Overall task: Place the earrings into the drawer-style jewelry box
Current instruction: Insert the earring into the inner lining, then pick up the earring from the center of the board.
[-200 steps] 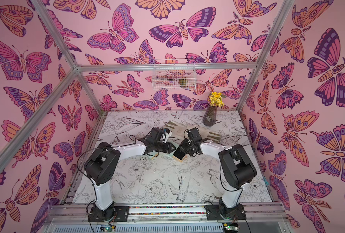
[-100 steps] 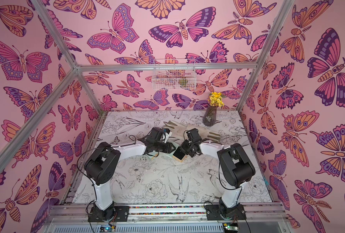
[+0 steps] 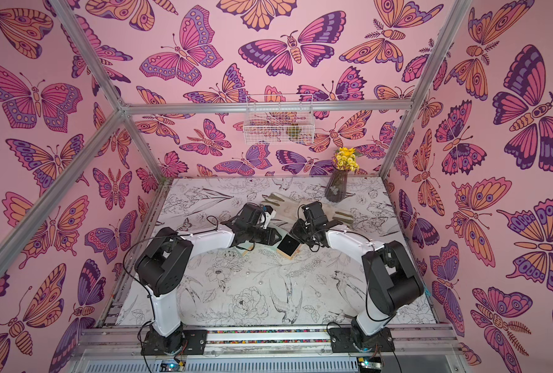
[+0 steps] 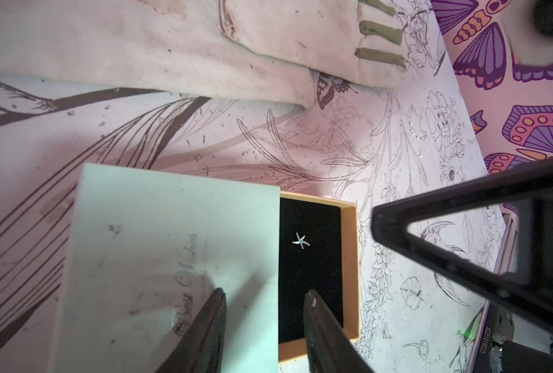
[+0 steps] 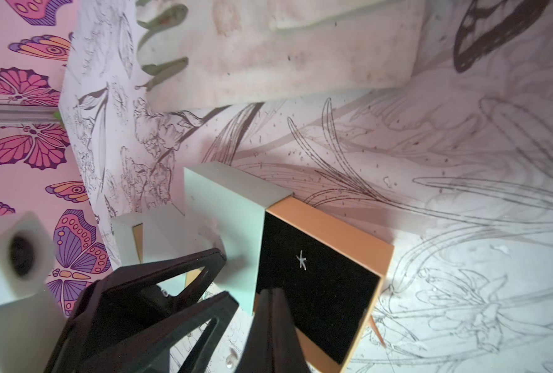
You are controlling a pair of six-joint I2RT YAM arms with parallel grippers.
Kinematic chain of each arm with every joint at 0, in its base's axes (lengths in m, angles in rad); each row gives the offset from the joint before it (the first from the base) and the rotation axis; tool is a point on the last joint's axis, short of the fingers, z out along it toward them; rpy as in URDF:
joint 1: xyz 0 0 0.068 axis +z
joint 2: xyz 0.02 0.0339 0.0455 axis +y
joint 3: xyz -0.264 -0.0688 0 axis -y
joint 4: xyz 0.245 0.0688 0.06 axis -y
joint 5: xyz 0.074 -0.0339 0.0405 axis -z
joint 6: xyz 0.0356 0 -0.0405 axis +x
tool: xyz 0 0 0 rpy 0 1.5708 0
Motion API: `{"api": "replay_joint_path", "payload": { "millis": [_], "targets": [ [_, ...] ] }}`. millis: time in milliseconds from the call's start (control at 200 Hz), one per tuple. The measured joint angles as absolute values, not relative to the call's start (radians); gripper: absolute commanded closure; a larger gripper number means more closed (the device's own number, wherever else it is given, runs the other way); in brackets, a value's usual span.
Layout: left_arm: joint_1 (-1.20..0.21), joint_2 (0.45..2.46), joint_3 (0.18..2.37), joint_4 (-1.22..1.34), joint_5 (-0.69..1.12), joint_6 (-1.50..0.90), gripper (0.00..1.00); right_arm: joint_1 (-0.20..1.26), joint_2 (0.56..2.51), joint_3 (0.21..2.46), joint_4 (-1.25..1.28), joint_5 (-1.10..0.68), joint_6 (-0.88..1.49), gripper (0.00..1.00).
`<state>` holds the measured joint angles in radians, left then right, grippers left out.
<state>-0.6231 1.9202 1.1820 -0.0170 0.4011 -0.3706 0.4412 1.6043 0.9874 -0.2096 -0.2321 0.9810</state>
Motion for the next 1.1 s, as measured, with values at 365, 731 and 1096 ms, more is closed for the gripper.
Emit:
{"api": "replay_joint_path", "payload": {
  "millis": [365,731,1096],
  "targets": [
    [-0.696,1.764,1.161,-0.068,0.371,-0.363,0.56,0.446,1.476,0.984,-0.506,-0.209,0.783,0.98],
    [-0.821,1.67,0.998,-0.088,0.312,-0.391,0.56,0.468,1.413,0.91,-0.736,-0.175,0.616,0.89],
    [-0.855,1.67,0.962,-0.073,0.298,-0.432,0.55,0.502,1.517,0.899,-0.741,-0.2,0.492,0.8]
  ]
}}
